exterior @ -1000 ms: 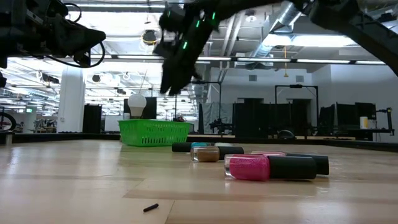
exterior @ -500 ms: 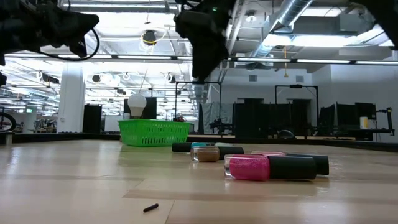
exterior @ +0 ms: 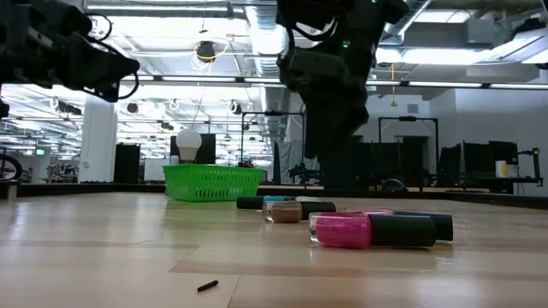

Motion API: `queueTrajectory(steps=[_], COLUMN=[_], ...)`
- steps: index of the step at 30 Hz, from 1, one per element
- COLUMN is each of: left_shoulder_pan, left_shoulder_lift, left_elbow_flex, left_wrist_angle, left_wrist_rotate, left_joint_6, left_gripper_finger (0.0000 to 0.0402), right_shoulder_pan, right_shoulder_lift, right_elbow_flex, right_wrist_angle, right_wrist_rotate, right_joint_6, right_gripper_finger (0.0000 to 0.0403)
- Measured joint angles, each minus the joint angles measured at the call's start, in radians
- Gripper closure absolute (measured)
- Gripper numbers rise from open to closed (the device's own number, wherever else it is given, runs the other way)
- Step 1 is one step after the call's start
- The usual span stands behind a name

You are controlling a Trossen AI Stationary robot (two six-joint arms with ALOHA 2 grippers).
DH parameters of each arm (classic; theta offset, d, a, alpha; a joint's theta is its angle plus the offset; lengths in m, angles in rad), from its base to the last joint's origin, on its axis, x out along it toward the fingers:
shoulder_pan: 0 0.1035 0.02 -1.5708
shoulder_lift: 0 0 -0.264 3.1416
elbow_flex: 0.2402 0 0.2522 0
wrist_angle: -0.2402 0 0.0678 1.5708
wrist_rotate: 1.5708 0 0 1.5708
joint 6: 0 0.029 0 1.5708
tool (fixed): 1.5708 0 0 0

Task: Pick & Place Nail Polish
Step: Put the light green nail polish bottle into the green bin

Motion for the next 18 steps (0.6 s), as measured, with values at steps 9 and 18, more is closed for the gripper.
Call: queueTrajectory(steps=[9,18], left_shoulder_pan=[0.0,0.0], left_shoulder_lift=[0.0,0.0], left_elbow_flex=[0.0,0.0], left_wrist_angle=[-0.003,-0.004], left_wrist_rotate=[-0.005,-0.005], left_joint_6=[0.002,0.002], left_gripper_finger=[0.04,0.04], right_shoulder_pan=[0.026,0.023], right_shoulder_lift=[0.0,0.0], right_elbow_flex=[-0.003,-0.003], right_wrist_angle=[0.021,0.086], right_wrist_rotate=[0.021,0.03], right_joint_6=[0.009,0.006], right_gripper_finger=[0.0175,0.0163])
